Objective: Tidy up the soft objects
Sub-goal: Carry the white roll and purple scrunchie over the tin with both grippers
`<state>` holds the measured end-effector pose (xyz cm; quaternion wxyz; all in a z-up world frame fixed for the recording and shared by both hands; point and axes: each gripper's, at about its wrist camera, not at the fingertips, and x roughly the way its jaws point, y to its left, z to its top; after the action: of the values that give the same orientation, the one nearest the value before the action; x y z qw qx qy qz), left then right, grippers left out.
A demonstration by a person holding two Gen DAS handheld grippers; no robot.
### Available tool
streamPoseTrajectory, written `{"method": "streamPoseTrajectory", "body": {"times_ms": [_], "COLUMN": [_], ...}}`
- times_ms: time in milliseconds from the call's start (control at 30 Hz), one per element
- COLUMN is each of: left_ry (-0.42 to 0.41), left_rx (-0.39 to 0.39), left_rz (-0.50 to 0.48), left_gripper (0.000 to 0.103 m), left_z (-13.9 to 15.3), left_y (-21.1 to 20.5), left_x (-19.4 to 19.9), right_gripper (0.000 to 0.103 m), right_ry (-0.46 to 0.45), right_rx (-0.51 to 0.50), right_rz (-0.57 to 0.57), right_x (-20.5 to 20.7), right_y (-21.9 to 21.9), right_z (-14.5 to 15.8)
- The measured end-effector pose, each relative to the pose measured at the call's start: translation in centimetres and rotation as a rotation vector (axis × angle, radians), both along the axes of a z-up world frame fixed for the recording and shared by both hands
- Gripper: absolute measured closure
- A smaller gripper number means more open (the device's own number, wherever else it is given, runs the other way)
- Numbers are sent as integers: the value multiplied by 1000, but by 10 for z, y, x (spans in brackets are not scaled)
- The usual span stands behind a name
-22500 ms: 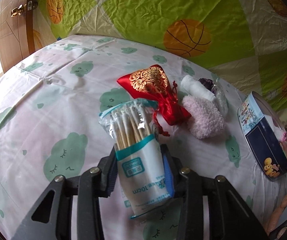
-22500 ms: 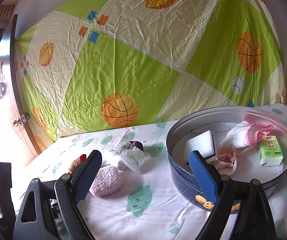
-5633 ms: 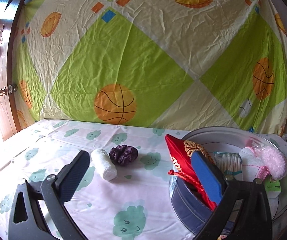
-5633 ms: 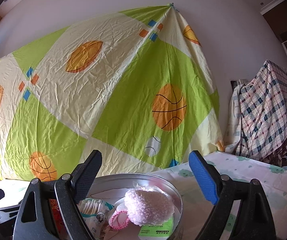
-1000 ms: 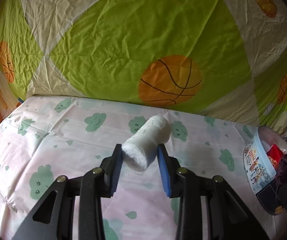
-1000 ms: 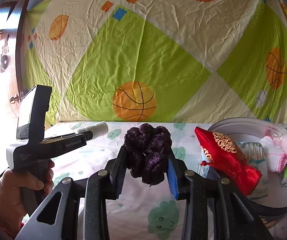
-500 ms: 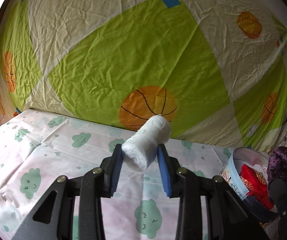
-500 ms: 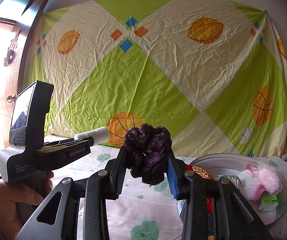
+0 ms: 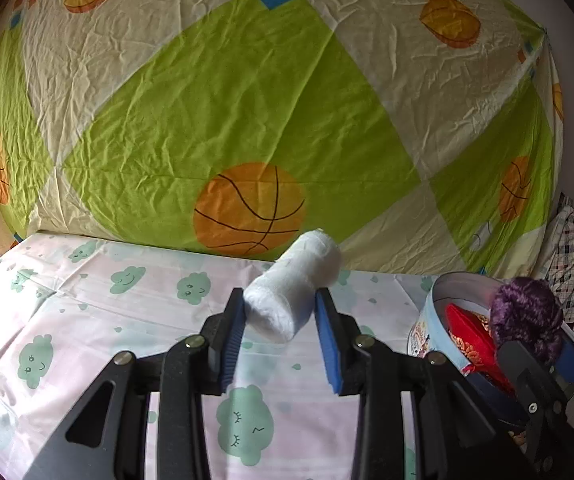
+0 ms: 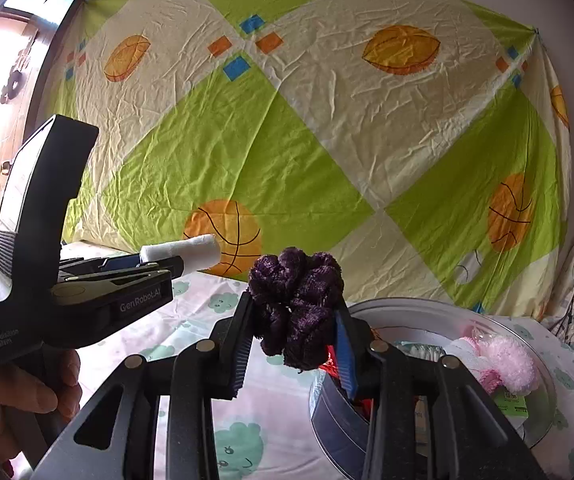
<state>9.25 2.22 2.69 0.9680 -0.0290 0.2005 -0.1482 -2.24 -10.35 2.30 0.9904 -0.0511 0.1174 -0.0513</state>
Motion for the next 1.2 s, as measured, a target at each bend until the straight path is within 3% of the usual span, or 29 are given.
{"method": "streamPoseTrajectory", "body": {"times_ms": [167, 400, 733, 1033, 1200], "left_ry": [-6, 16, -11, -22, -26], "left_rx": [10, -22, -10, -3, 2], "left_rz": [-8, 3, -43, -99, -125], "left_gripper": [69, 69, 69, 69, 69], "left_z": [0, -3, 0, 3, 4], "left_y": [-9, -5, -30, -76, -102], "left_x": [-4, -2, -17, -38, -45], "right_gripper": [64, 64, 64, 64, 64], "right_ry": [91, 157, 154, 148, 122], "right_rx": [59, 8, 16, 150, 175], "right_rz": [-18, -173, -244, -264, -284], "right_x": [16, 32, 23, 12, 5], "right_y": [-25, -55, -97, -149, -173], "right_z": [-7, -13, -10, -2, 4]}}
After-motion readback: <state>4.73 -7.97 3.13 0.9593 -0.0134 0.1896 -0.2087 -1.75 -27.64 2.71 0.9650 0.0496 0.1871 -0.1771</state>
